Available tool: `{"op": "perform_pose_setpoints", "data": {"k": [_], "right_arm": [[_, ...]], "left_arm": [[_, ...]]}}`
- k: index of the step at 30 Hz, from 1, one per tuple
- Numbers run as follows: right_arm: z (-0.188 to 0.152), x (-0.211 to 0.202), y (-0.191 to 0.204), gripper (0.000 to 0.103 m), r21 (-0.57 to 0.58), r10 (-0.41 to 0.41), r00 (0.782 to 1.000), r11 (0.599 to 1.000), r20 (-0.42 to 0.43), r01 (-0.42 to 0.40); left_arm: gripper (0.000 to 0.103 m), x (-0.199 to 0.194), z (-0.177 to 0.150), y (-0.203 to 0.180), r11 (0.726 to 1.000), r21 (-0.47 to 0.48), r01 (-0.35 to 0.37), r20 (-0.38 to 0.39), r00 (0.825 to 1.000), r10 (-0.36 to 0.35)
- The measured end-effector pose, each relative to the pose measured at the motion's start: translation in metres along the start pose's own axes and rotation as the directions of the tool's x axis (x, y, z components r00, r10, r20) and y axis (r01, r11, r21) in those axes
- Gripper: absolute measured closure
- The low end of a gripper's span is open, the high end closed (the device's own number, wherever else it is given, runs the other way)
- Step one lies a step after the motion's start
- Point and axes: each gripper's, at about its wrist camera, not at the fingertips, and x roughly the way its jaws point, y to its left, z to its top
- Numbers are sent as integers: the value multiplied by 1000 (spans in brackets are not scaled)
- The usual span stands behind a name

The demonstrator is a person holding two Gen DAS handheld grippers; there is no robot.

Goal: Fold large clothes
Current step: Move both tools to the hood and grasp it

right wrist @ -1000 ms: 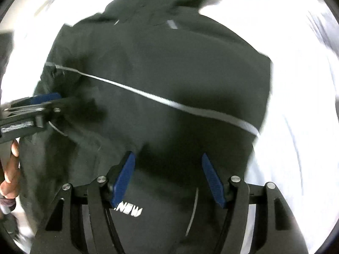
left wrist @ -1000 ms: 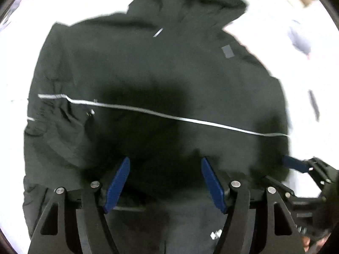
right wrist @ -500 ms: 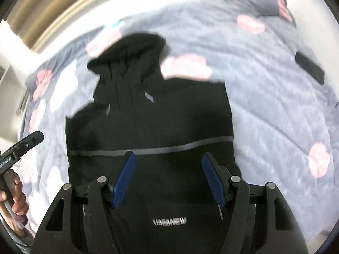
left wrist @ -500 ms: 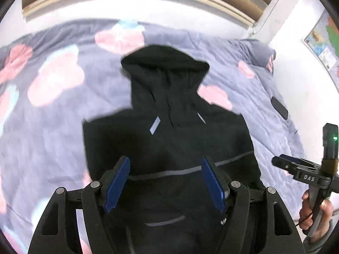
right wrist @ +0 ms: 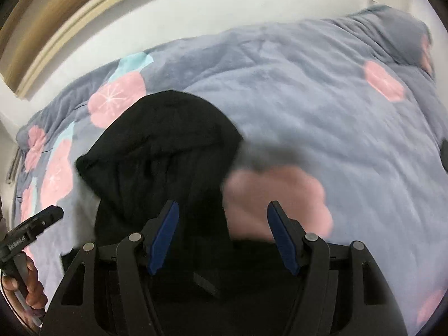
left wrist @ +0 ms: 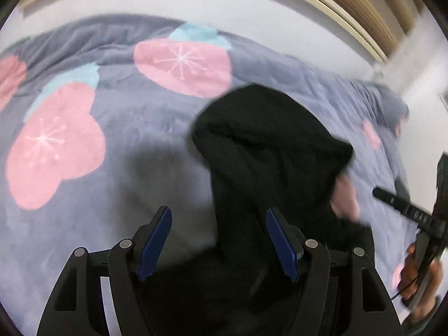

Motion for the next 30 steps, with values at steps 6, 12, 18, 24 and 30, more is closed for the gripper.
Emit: {"op": "perform_pose_setpoints", "data": {"k": [6,12,18,24,30], "right_arm": [[30,69,1,37,-8,-66,997,998,-49,66],[37,79,-3,93,-12,25,999,1000,-33,-26],[27,42,-30,93,-61,204,977,978,68,-200],[6,145,-69,88,142,253,953,963,-164,-231],[12,117,-66,64,66,213,961,977,-178,-204]], "left_arm": [[31,60,33,18,998,-35,-48,-20,999,48],[97,100,52,24,999,-49,3,-45,999,-5],[96,50,44,56,960,-147,240,129,967,-221],[92,143,20,109,872,-391,294,-41,941,-335],[80,107,26,89,942,-244,228,-32,969,-243]]}}
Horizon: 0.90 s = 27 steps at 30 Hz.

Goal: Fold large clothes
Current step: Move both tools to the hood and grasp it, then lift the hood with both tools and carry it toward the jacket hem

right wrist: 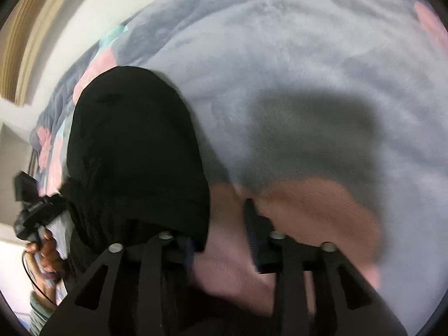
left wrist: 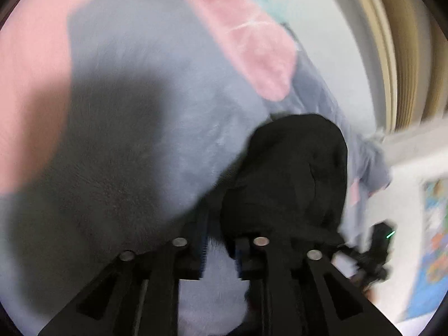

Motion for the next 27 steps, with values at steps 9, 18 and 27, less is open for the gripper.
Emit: {"op": "perform_pose_setpoints", "data": {"k": [9,18,27], "right_arm": [[11,-102,55,56,-179,-31,975,981,222,72],[27,14,107,45,-294,-85,995,951,46,95],[-10,44,74,45,-375,-88,996,923,16,88]], "left_arm": [[71,-107,3,-85,952,261,-160,249,964,94],[63,16,13,-117,947,313,-66,-48,995,85],[78,35,-3,-69,967,253,-17,-88,995,40]]}}
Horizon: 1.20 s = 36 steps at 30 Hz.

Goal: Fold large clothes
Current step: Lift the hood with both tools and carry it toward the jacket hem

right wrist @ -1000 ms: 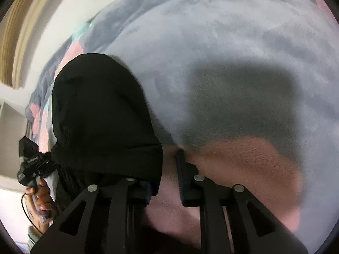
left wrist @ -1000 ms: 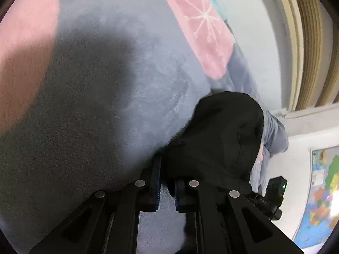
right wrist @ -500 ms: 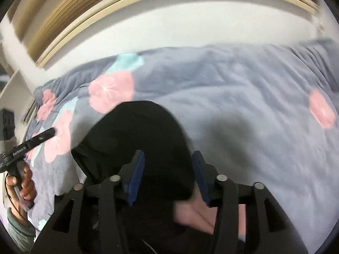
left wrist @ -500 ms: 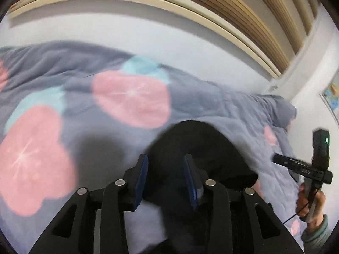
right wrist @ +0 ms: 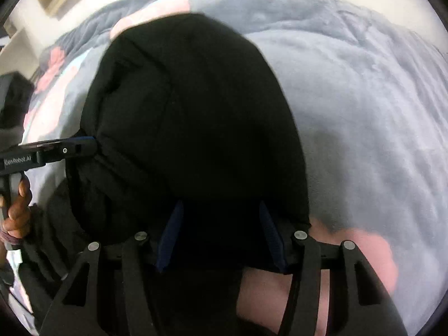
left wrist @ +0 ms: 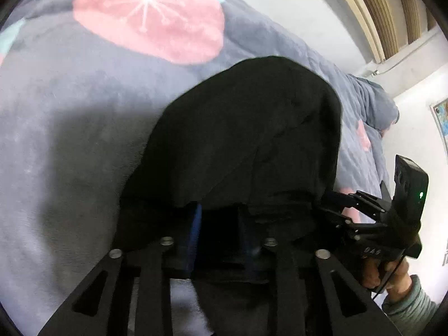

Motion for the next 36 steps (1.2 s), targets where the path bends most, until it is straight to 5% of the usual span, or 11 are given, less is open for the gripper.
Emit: {"op": "perform_pose_setpoints", "data": {"k": [4,8,10,13,17,21,25,29,32,36], "right_arm": [[1,-39,-2,43,6,57,997,998,59,-57],[7,-64,-19,37,76,112,982,989,153,-125],[4,-53,-24,36,91,55,990,994,131,-68],[-6,-3,-31,35,85,-66,997,994,-31,68],[-25,23,-60,32,207,81,996,975,-24,-74],[-22,16,-53,32,146,59,997,988,-50,-51],[-15,-12,-56,32,119,123,992,986,-19,-120],[-4,-30,-70,30,118,143,990,982,23,-144],[9,-26,-78,29,134,134,991,982,17,-135],[17,2,-81,29,175,203,979,965,-29,-195]], "left_arm": [[75,-32,-3,-20,996,74,-44,70,997,39],[54,-67,-5,-28,996,88,-5,163,987,-9],[50,-65,-4,-20,997,73,-4,160,987,-8],[51,-36,-6,-7,997,40,-72,73,995,69],[56,-8,-17,19,998,-4,-65,35,997,65],[56,-13,-15,13,997,11,-71,38,997,71],[56,-49,-8,8,999,15,-39,115,993,37],[35,-79,16,10,999,14,-46,197,979,42],[33,-73,35,25,999,-9,-47,154,987,48],[33,-42,41,43,997,-59,46,44,998,-44]]}}
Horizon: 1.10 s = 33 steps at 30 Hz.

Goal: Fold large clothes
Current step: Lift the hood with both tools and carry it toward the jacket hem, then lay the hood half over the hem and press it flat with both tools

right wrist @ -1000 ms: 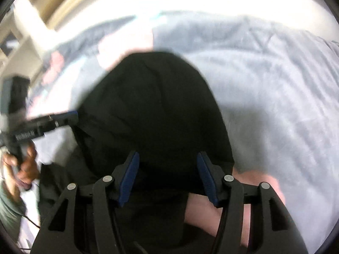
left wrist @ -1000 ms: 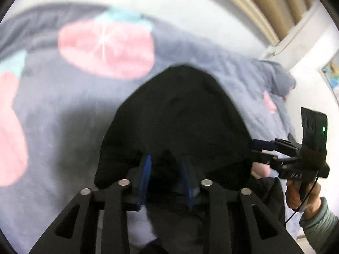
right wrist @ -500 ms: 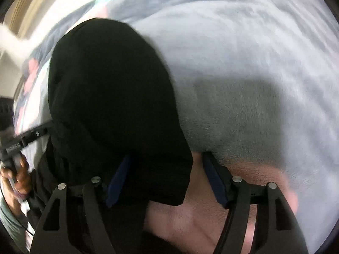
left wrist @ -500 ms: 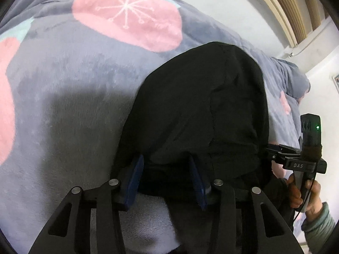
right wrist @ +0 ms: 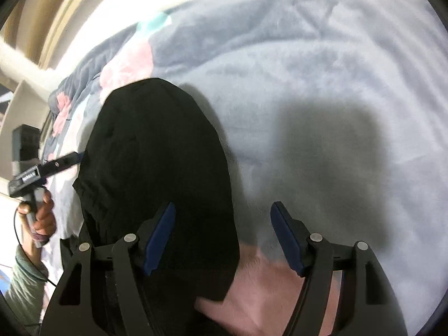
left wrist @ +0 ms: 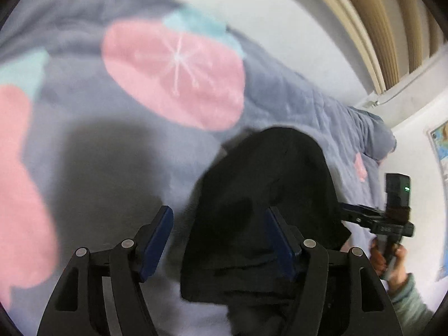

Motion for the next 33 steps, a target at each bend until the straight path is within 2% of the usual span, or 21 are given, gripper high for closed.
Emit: {"op": "perform_pose_setpoints", "data": {"k": [3,5,7,8,10,11,13,14,17,22,25,29,33], "right_arm": [[19,25,5,27,11,54,998,999,-41,-53],[19,36,9,26,20,98,994,995,-45,-97],[21,38,19,36,-2,113,993,994,-46,-113],[20,36,25,51,-17,128,991,991,-49,-129],[18,24,30,59,-53,110,993,992,-37,-111],[17,17,33,71,-80,95,995,992,-26,-97],[11,3,43,77,-128,61,998,990,3,-60],[8,-4,49,82,-144,52,999,988,17,-49],[-9,-37,69,86,-208,25,997,978,74,-9],[-62,-113,109,88,-326,-2,981,943,195,67],[-105,-154,129,88,-340,22,968,938,251,67],[-172,-202,151,88,-356,9,953,929,302,104],[-236,-227,163,87,-355,-15,962,928,274,115]], "left_arm": [[33,29,-2,9,996,-48,76,-76,994,-80],[33,43,-7,11,990,-73,118,-102,987,-125],[33,47,-10,12,988,-86,130,-95,986,-138],[33,46,-11,11,986,-92,143,-88,985,-151],[35,45,-13,3,985,-80,153,-81,984,-159],[58,44,-15,-3,990,-47,131,-75,988,-134],[75,34,-23,-24,996,60,65,-40,997,-62],[83,25,-28,-34,994,96,57,-18,998,-56],[86,-11,-45,-63,980,189,62,22,997,-67],[87,-84,-88,-110,945,326,37,84,994,-68],[87,-129,-115,-133,928,373,17,129,989,-70],[87,-186,-184,-161,912,411,4,166,983,-79],[87,-220,-260,-177,901,433,-9,133,990,-54]]}}
